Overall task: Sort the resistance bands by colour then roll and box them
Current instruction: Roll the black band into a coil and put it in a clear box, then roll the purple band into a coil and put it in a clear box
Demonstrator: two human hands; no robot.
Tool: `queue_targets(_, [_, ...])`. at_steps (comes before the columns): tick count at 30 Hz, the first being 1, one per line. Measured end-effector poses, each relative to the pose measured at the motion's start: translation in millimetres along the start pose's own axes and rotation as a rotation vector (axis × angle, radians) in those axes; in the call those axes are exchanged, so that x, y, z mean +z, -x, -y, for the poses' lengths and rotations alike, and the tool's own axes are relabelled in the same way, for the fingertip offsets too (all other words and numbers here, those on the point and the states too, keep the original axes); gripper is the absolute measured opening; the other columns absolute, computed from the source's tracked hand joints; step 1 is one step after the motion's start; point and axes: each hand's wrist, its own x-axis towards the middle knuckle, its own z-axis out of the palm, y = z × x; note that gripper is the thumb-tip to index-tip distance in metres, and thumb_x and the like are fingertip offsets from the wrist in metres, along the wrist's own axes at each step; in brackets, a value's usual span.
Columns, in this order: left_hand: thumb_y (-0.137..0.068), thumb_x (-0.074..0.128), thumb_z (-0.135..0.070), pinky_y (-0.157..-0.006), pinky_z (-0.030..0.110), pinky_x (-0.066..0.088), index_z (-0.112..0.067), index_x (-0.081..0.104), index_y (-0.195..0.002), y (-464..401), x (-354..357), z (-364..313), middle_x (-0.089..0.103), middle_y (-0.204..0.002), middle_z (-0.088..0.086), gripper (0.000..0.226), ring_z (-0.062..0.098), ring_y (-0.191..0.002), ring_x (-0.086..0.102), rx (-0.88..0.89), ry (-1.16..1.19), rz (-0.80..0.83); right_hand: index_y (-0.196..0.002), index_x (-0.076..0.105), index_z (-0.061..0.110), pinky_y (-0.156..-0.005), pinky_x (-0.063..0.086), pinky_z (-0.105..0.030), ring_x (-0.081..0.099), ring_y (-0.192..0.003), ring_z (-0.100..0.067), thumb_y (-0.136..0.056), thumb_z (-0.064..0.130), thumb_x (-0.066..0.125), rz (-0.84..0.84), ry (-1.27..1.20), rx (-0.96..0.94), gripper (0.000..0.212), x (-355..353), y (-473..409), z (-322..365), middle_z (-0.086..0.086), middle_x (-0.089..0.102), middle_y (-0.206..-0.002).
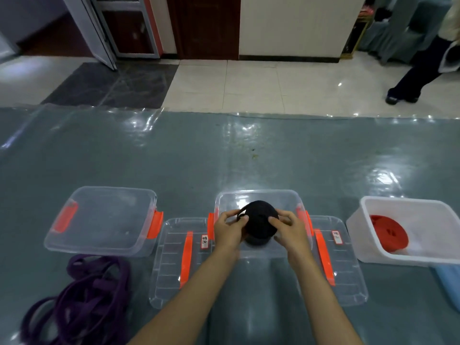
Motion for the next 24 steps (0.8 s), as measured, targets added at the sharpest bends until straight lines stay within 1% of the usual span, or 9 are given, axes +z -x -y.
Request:
queue_targets(2, [-0.093, 0.073, 0.005, -0.098, 0.051, 0.06, -0.009, 0.068, -0.114, -21.7, 3.4, 10.0, 0.073, -0.118, 0.021, 0.025, 0.038, -0.113, 0.071, -0.013, -0.063, -0.035, -0.125, 0.071, 0.015, -0.107, 0.052, -0.051, 0.064, -0.12, -0.026, -0.095, 0.012, 0.071, 0.064, 0.193, 0.031, 0.03, -6.0, -17.5, -3.5, -0.005, 0.068, -0.128])
queue_targets(3, [-0.093, 0.073, 0.005, -0.101, 0.053, 0.059, -0.011, 0.068, -0.111, -31.8, 5.6, 14.8, 0.073, -0.119, 0.021, 0.024, 0.038, -0.114, 0.071, -0.012, -0.102, -0.048, -0.127, 0.071, 0.014, -0.105, 0.053, -0.048, 0.064, -0.117, -0.024, -0.096, 0.012, 0.071, 0.09, 0.259, 0.044, 0.032, -7.8, -25.8, -6.2, -0.005, 0.067, -0.127])
queue_targets(6, [-0.094, 0.074, 0.001, -0.101, 0.055, 0.057, -0.02, 0.067, -0.102, -58.1, 15.0, 26.6, 0.072, -0.121, 0.019, 0.024, 0.038, -0.115, 0.07, -0.013, -0.249, -0.085, -0.118, 0.074, 0.013, -0.076, 0.052, -0.027, 0.065, -0.092, -0.015, -0.096, 0.009, 0.069, 0.174, 0.362, 0.063, 0.023, -9.9, -47.0, -15.1, -0.004, 0.072, -0.107])
queue_targets(8, [-0.094, 0.074, 0.001, -0.1, 0.055, 0.058, -0.022, 0.067, -0.1, -74.9, 19.2, 33.7, 0.072, -0.121, 0.019, 0.024, 0.038, -0.114, 0.07, -0.017, -0.33, -0.103, -0.116, 0.075, 0.013, -0.069, 0.047, -0.024, 0.066, -0.092, -0.016, -0.096, 0.007, 0.069, 0.209, 0.4, 0.084, 0.022, -8.9, -57.9, -20.2, -0.002, 0.073, -0.101])
queue_targets(13, [-0.092, 0.075, 0.002, -0.097, 0.049, 0.06, -0.019, 0.066, -0.1, -107.1, 25.1, 47.4, 0.073, -0.117, 0.017, 0.024, 0.036, -0.109, 0.07, -0.027, -0.456, -0.156, -0.118, 0.076, 0.01, -0.08, 0.053, -0.031, 0.07, -0.101, -0.022, -0.094, 0.012, 0.071, 0.274, 0.506, 0.129, 0.024, -5.2, -78.2, -30.8, -0.009, 0.077, -0.109])
queue_targets(16, [-0.093, 0.073, 0.004, -0.096, 0.046, 0.059, -0.014, 0.065, -0.105, -117.1, 25.4, 56.8, 0.072, -0.118, 0.019, 0.023, 0.035, -0.109, 0.069, -0.043, -0.493, -0.165, -0.119, 0.076, 0.008, -0.069, 0.051, -0.027, 0.07, -0.096, -0.022, -0.094, 0.015, 0.072, 0.285, 0.544, 0.173, 0.026, -3.3, -86.5, -36.6, -0.012, 0.077, -0.11])
queue_targets(20, [-0.095, 0.071, 0.001, -0.091, 0.039, 0.058, -0.011, 0.065, -0.114, -122.0, 22.8, 58.9, 0.072, -0.119, 0.017, 0.023, 0.034, -0.11, 0.069, -0.029, -0.584, -0.152, -0.115, 0.075, 0.005, -0.066, 0.048, -0.026, 0.07, -0.094, -0.024, -0.094, 0.019, 0.07, 0.314, 0.654, 0.168, 0.025, -3.7, -92.5, -37.8, -0.014, 0.077, -0.108])
queue_targets(22, [-0.096, 0.069, 0.0, -0.087, 0.035, 0.056, -0.013, 0.062, -0.119, -119.6, 23.2, 52.1, 0.07, -0.124, 0.016, 0.028, 0.03, -0.109, 0.067, -0.02, -0.68, -0.1, -0.115, 0.075, 0.006, -0.072, 0.051, -0.03, 0.07, -0.098, -0.027, -0.094, 0.019, 0.07, 0.322, 0.736, 0.129, 0.026, -4.7, -90.2, -33.9, -0.014, 0.076, -0.109])
queue_targets(24, [-0.095, 0.069, 0.0, -0.092, 0.037, 0.056, -0.01, 0.054, -0.131, -112.2, 22.4, 43.2, 0.067, -0.13, 0.018, 0.04, 0.031, -0.114, 0.066, 0.002, -0.829, -0.017, -0.117, 0.074, 0.009, -0.084, 0.055, -0.034, 0.07, -0.102, -0.029, -0.093, 0.017, 0.068, 0.304, 0.794, 0.031, 0.026, -5.8, -82.3, -27.6, -0.013, 0.075, -0.112])
